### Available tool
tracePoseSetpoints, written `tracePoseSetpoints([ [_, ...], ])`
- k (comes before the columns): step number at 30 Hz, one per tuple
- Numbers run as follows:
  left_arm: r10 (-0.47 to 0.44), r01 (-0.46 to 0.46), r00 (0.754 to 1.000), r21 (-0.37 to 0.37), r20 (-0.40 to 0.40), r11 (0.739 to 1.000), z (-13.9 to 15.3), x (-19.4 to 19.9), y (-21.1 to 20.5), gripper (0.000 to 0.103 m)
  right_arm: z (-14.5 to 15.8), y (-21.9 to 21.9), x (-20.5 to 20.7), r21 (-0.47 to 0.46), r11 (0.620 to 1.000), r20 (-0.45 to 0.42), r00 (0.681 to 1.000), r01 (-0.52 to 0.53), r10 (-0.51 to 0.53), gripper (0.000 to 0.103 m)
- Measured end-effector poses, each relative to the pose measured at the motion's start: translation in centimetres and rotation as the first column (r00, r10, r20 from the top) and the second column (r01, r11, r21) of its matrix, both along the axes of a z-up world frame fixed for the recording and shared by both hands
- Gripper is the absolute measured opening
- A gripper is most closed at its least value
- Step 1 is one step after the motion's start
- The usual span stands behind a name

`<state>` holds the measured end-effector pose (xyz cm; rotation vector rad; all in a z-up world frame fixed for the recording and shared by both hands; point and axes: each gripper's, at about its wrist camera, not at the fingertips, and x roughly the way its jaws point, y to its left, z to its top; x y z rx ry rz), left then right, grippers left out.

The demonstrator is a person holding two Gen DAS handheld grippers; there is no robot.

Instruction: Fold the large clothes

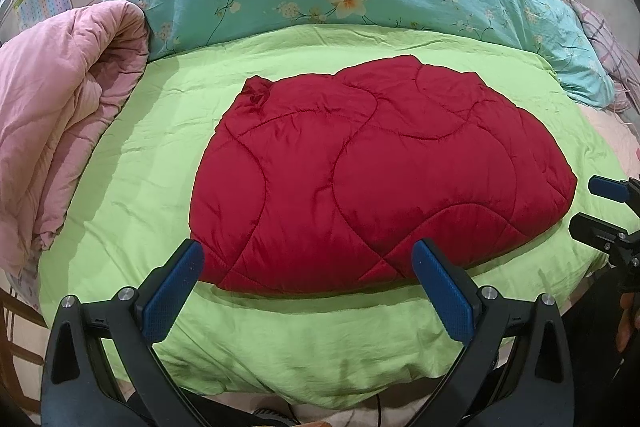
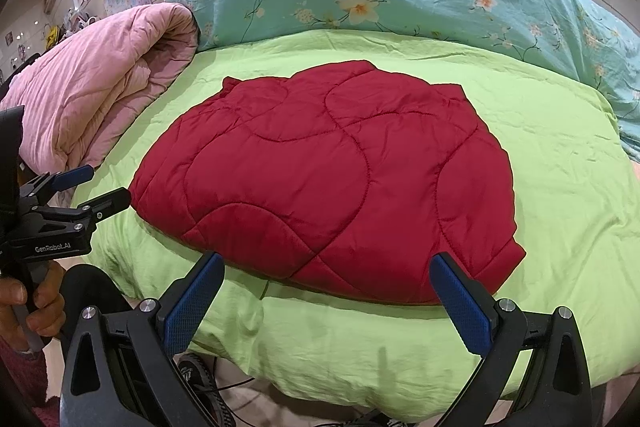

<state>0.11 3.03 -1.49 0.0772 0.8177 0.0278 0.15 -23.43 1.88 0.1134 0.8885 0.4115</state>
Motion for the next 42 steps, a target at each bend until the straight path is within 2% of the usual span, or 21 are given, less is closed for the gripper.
tracePoseSetpoints([
  [42, -0.006, 0.005, 1.0, 0.018, 0.014, 1.0, 0.46, 0.08, -0.24, 0.103, 0.3, 0.16, 0.03, -0.003, 1.0, 0.004, 1.0, 0.0, 0.0, 0.103],
])
